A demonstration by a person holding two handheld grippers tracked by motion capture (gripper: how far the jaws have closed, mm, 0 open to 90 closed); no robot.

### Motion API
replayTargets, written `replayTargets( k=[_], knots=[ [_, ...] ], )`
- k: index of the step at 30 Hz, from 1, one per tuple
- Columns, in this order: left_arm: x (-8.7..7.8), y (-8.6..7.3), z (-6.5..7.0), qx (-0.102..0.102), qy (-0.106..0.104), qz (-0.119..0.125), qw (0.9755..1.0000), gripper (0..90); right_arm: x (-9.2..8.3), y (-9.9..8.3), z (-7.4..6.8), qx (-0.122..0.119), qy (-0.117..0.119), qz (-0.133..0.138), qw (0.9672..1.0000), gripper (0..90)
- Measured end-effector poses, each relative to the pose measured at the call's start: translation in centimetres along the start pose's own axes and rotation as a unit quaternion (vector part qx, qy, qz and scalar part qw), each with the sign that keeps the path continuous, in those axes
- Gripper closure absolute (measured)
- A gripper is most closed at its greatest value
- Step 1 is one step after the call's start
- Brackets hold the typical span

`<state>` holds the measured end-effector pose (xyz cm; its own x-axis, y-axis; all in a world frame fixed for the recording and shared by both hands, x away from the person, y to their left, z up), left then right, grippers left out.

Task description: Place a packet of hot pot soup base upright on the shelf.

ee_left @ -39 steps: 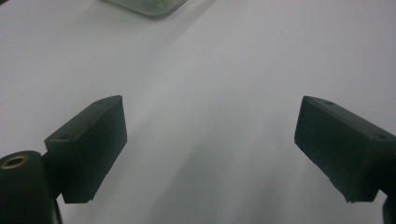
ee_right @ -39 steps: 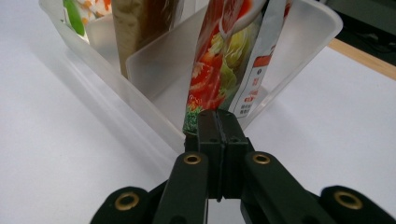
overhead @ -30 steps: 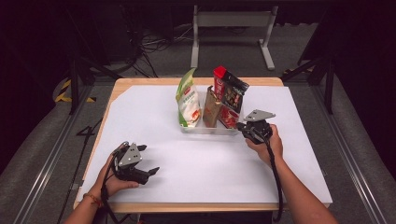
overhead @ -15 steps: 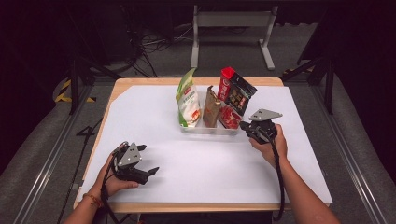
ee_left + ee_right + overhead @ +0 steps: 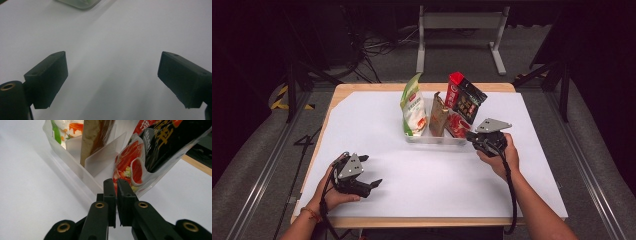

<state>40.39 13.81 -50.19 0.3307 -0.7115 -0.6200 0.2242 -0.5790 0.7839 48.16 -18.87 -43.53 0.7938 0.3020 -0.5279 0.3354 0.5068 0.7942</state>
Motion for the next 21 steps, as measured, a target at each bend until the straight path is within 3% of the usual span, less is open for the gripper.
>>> replayTargets(
  k=[21],
  knots=[
    [0.28,-0.04,0.09,0.001,-0.003,-0.006,1.0000,10.1,-0.74,-0.32,0.30,-0.011,-0.001,0.006,0.9999,78.2]
  ],
)
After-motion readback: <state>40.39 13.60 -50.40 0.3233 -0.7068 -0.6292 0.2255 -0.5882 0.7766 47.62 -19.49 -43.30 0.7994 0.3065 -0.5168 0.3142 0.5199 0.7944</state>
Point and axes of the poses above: each handheld gripper's, and its own axes: x roughly forward along the jaws, y roughly out of its top, z roughly to its right, the point moved 10 cm from there along x, roughly forward along the jaws, and after that the axes turned 11 degrees about -y, right-handed, at the moved point
